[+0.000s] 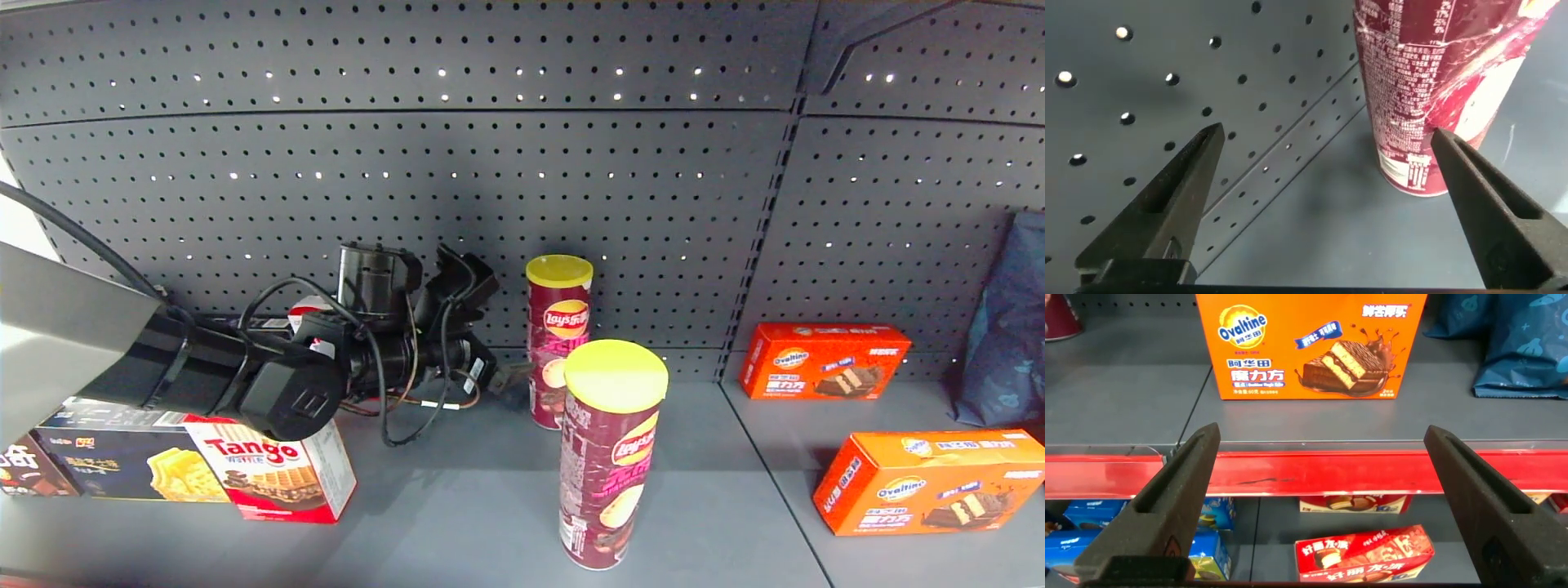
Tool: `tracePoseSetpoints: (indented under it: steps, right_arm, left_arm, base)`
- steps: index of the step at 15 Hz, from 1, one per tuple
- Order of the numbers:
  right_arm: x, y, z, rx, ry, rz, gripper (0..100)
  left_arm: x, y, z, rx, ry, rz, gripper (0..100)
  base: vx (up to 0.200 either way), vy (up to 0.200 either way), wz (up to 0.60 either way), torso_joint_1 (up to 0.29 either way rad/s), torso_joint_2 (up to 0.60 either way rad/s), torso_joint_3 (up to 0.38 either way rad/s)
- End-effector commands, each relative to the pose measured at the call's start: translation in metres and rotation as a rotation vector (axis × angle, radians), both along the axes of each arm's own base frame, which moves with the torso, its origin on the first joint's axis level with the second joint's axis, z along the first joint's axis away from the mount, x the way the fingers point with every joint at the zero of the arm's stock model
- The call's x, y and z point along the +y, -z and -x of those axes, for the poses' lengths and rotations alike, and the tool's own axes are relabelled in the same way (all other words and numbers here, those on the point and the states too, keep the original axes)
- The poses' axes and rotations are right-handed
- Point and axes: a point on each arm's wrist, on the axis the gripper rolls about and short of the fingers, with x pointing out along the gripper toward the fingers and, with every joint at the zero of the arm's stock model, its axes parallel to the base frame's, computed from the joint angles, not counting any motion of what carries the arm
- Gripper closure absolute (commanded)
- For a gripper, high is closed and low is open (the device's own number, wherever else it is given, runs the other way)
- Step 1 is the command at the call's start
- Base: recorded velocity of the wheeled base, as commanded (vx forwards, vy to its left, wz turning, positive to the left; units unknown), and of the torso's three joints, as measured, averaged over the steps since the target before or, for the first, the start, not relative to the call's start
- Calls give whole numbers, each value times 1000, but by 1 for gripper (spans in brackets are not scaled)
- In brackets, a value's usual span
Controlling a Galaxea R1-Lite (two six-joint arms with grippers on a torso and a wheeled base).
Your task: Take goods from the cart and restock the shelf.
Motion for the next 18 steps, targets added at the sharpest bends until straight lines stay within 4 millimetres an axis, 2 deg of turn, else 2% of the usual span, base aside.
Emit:
tracePoseSetpoints:
  steps: [1, 5, 9, 14, 18]
  right_arm:
    - [0, 0, 0, 1, 0, 1, 0]
    - [0, 0, 0, 1, 0, 1, 0]
    - [0, 0, 0, 1, 0, 1, 0]
    - [0, 0, 0, 1, 0, 1, 0]
    - [0, 0, 0, 1, 0, 1, 0]
  left_arm:
    - [2, -1, 5, 5, -1, -2, 0]
    - [10, -21, 23, -35, 3, 15, 0]
    - [24, -53, 38, -112, -18, 49, 0]
    - [47, -98, 89, -223, -50, 92, 0]
    - [63, -110, 132, -255, -75, 98, 0]
  base:
    - [0, 0, 0, 0, 0, 0]
    - [0, 0, 0, 0, 0, 0]
    - [0, 0, 0, 0, 0, 0]
    - [0, 0, 0, 0, 0, 0]
    - [0, 0, 0, 0, 0, 0]
